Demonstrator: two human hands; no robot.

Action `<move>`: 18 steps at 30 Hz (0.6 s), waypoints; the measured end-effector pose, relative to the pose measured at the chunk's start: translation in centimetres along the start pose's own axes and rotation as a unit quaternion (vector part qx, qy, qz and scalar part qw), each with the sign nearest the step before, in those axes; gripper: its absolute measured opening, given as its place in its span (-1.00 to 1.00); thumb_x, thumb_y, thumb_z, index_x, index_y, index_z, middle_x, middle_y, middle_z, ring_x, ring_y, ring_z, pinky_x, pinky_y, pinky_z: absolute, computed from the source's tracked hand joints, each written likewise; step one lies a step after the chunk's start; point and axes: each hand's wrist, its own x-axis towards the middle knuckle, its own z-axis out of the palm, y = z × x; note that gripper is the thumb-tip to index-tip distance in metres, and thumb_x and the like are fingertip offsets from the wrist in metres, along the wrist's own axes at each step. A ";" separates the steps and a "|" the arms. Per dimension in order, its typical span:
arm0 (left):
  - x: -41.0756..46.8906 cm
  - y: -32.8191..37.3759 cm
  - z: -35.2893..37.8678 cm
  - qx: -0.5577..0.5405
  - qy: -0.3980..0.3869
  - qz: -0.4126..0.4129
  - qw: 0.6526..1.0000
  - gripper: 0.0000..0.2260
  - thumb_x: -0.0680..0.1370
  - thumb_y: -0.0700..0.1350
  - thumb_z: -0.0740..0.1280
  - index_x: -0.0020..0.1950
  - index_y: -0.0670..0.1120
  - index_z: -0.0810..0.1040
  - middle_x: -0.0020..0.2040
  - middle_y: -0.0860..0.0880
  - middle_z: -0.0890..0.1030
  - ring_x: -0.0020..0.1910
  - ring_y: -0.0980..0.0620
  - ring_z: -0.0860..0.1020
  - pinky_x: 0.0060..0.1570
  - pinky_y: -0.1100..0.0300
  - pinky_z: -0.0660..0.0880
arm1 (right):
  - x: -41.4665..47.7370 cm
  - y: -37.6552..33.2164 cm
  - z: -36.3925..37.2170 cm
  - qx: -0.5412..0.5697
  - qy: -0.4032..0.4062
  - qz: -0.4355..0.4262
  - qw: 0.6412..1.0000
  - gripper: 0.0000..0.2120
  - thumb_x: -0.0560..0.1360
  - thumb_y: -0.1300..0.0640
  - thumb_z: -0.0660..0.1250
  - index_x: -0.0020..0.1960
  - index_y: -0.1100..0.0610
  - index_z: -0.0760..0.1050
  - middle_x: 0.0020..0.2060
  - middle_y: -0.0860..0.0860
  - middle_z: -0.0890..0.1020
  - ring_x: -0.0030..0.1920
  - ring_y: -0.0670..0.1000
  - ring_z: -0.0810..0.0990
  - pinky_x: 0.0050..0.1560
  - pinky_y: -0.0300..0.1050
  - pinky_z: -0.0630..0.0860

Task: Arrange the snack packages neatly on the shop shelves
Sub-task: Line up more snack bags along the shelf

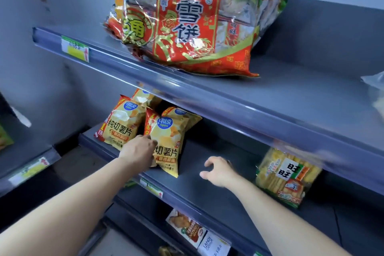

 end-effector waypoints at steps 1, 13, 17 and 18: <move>0.7 -0.8 0.2 -0.018 0.004 -0.006 1.000 -0.59 0.51 -0.03 0.37 0.35 -0.05 0.44 0.17 -0.05 0.49 0.16 -0.07 0.48 0.05 0.04 0.54 | 0.7 -1.1 0.2 0.014 0.002 0.002 1.000 -0.60 0.48 -0.06 0.36 0.28 0.01 0.46 0.28 -0.04 0.48 0.29 0.03 0.44 0.27 -0.08 0.41; 7.2 -3.9 2.7 -0.227 -0.052 -0.075 0.970 0.21 0.32 0.26 0.49 0.54 -0.14 -0.34 0.36 -0.16 0.45 0.25 -0.16 0.49 0.14 0.03 0.46 | 10.4 -6.8 4.2 0.266 0.070 0.093 0.957 -0.65 0.61 0.07 0.16 0.37 0.11 0.39 0.19 0.08 0.51 0.17 0.11 0.50 0.20 0.07 0.52; 8.0 -4.5 4.4 -0.296 -0.069 -0.081 0.949 0.20 0.29 0.24 0.52 0.55 -0.15 -0.26 0.32 -0.12 0.49 0.23 -0.12 0.50 0.12 0.08 0.47 | 13.7 -7.1 5.0 0.356 0.071 0.144 0.921 -0.56 0.61 0.12 0.17 0.46 0.15 0.26 0.34 0.12 0.41 0.26 0.15 0.45 0.09 0.06 0.54; 8.2 -4.7 4.7 -0.314 -0.065 -0.082 0.944 0.18 0.28 0.23 0.53 0.56 -0.13 -0.22 0.31 -0.10 0.50 0.23 -0.11 0.50 0.12 0.09 0.46 | 14.6 -7.2 5.1 0.369 0.071 0.153 0.914 -0.58 0.60 0.15 0.17 0.44 0.17 0.28 0.32 0.12 0.42 0.25 0.16 0.45 0.07 0.07 0.53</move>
